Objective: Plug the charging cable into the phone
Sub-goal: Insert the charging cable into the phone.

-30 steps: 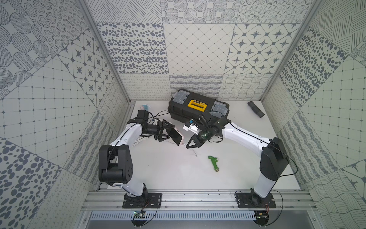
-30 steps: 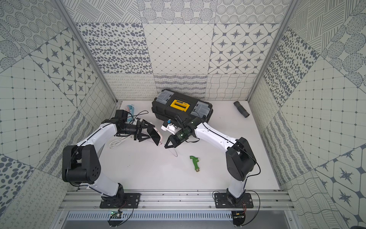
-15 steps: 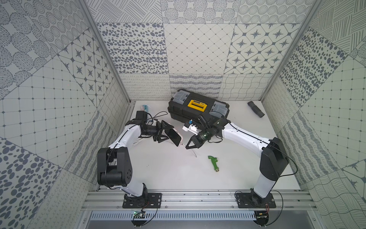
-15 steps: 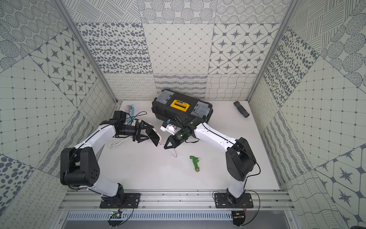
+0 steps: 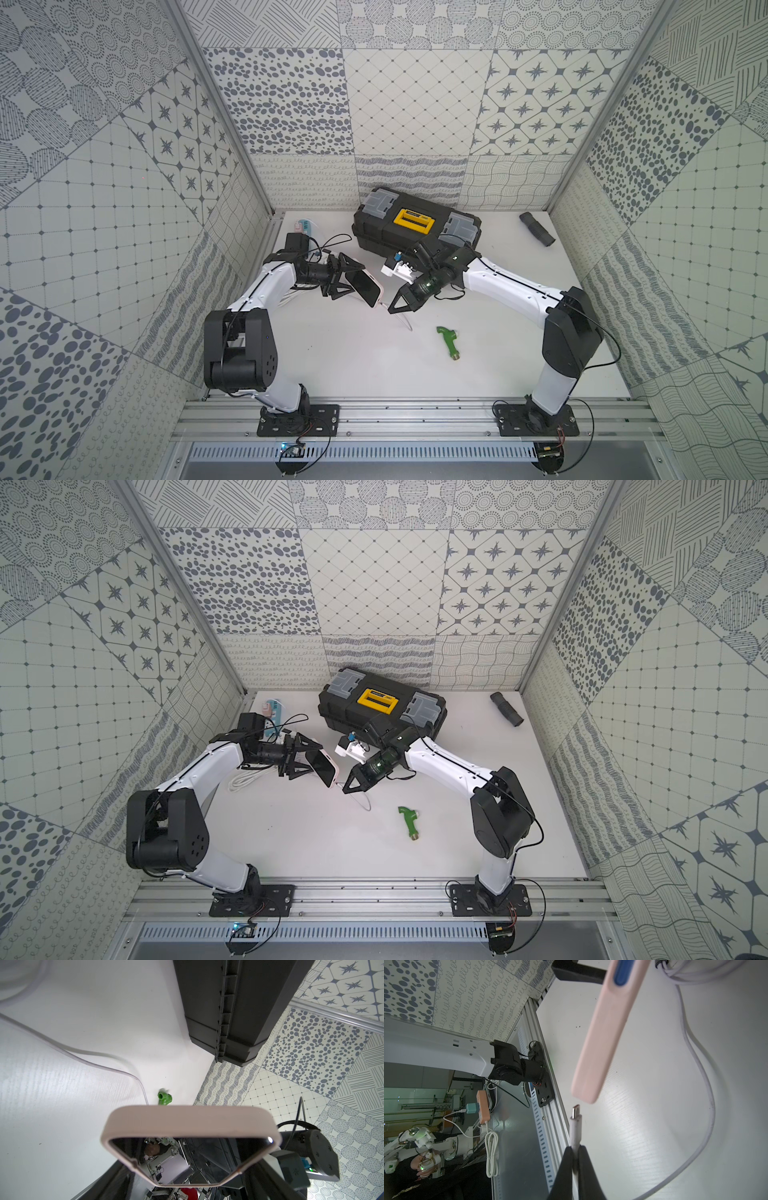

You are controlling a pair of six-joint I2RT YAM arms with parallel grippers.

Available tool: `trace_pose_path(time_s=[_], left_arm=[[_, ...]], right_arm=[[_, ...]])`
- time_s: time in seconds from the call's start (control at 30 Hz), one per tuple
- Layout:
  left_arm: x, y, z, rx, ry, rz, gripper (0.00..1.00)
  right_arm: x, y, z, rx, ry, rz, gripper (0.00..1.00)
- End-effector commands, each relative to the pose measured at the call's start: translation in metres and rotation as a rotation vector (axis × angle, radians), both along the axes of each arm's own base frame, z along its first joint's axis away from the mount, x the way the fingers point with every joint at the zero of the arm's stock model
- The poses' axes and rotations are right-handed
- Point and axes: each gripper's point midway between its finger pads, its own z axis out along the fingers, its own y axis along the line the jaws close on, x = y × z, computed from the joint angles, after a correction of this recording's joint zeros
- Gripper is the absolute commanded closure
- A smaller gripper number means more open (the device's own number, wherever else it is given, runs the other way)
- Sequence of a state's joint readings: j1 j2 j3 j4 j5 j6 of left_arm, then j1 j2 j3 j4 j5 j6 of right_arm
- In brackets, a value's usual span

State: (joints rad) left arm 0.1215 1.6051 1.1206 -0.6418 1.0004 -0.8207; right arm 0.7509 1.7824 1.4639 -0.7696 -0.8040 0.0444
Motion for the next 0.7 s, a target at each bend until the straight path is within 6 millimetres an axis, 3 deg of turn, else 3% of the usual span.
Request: trace_pose_path(time_s=[0.0,0.67], left_arm=[[0.0001,-0.0053,0.0166,-0.063,-0.049,-0.023,1.00],[-0.0005,-0.0068,0.0172,-0.083,-0.057,-0.006,1.00]], right_arm=[[0.0034,0.0076,0.0072,0.030,-0.020,0.019,1.00],[0.0063,0.0117,0.0030,0.032,-0.014,0.025,1.00]])
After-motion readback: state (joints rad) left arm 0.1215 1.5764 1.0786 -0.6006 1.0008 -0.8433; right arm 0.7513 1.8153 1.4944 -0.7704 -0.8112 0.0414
